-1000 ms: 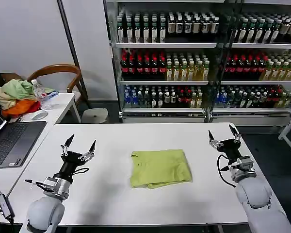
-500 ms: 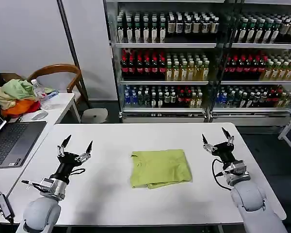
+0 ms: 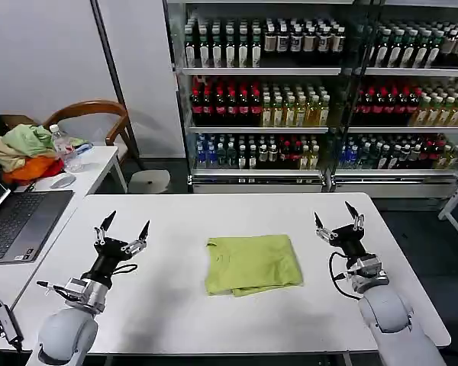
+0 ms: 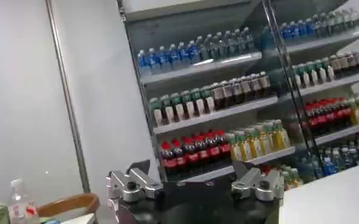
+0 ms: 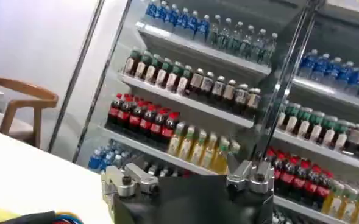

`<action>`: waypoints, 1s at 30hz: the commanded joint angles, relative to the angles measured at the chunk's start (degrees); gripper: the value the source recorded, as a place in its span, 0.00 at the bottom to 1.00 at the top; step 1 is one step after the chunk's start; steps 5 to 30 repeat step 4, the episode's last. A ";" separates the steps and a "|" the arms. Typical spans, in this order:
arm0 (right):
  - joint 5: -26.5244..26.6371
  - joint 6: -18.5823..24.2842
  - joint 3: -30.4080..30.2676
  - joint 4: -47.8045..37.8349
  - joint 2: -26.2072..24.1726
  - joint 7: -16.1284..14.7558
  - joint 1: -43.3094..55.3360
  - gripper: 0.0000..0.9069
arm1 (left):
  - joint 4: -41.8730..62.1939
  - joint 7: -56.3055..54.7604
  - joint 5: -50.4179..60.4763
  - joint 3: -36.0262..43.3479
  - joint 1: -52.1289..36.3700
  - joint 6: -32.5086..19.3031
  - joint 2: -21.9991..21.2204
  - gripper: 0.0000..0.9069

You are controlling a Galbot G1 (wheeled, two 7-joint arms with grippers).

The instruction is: Fold and organize the clothes.

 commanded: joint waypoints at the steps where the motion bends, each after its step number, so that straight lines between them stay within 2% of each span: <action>1: -1.36 0.72 0.81 1.71 0.00 0.60 -0.93 1.00 | 2.59 0.65 -1.71 0.40 -1.34 0.77 -0.64 1.00; 30: -1.25 0.55 0.84 2.17 -0.25 0.69 -1.16 1.00 | 2.48 0.42 -1.44 0.86 -1.08 0.74 -0.77 1.00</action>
